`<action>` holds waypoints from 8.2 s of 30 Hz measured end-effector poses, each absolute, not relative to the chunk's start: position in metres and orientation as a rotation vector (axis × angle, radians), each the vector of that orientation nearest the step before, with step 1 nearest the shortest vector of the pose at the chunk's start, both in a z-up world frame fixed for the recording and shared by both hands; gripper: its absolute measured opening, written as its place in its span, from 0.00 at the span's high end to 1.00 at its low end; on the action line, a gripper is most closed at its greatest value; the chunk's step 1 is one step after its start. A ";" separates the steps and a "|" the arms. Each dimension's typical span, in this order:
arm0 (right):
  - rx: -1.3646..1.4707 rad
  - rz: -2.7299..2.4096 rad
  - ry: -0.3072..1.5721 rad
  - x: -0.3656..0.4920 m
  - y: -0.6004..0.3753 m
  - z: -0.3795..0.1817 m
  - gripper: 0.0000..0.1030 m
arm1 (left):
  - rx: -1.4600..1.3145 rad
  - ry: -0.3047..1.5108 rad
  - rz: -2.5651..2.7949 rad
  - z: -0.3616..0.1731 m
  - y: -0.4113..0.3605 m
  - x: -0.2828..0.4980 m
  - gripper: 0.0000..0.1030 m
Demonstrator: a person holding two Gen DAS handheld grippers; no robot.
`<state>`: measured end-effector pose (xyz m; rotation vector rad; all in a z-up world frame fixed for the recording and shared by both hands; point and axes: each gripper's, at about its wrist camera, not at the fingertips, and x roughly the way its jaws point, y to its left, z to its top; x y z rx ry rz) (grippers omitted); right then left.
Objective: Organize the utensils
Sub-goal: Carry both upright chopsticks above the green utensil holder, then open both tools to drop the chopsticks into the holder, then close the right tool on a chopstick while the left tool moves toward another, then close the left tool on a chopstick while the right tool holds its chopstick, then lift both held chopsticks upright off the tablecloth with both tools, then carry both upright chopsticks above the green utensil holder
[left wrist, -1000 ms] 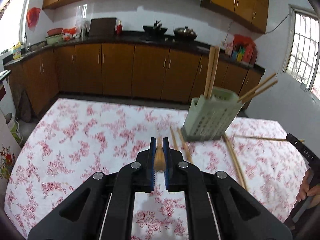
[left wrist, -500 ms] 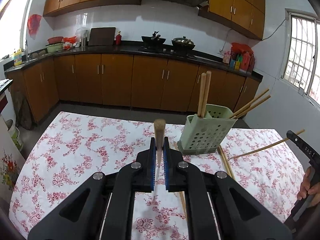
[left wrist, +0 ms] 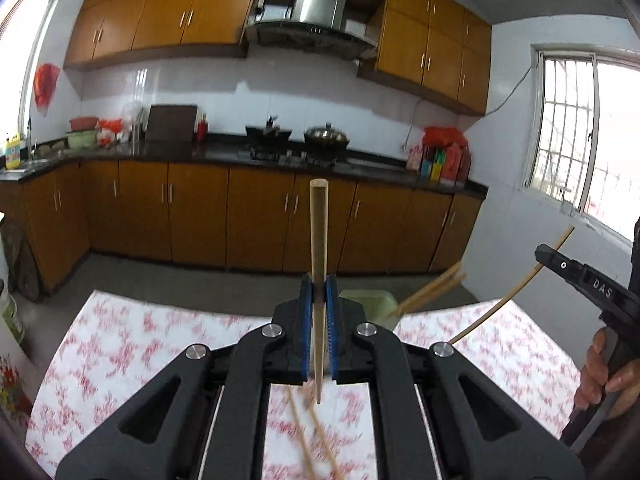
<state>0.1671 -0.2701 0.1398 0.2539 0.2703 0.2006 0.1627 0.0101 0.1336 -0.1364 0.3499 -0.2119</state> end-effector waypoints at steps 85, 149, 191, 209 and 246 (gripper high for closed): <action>0.069 0.105 0.896 0.223 -0.222 -0.126 0.90 | -0.188 0.806 -0.061 -0.055 0.037 0.193 0.92; 0.117 -0.019 0.862 0.218 -0.266 -0.130 0.92 | -0.035 0.867 0.018 -0.110 0.029 0.213 0.92; 0.163 -0.007 0.709 0.186 -0.277 -0.081 0.93 | -0.043 0.835 -0.022 -0.073 0.036 0.179 0.93; 0.199 -0.003 0.469 0.169 -0.294 0.006 0.93 | -0.134 0.583 -0.064 0.024 0.043 0.168 0.93; 0.225 0.187 0.163 0.174 -0.259 0.154 0.93 | -0.167 0.250 -0.210 0.169 -0.030 0.185 0.93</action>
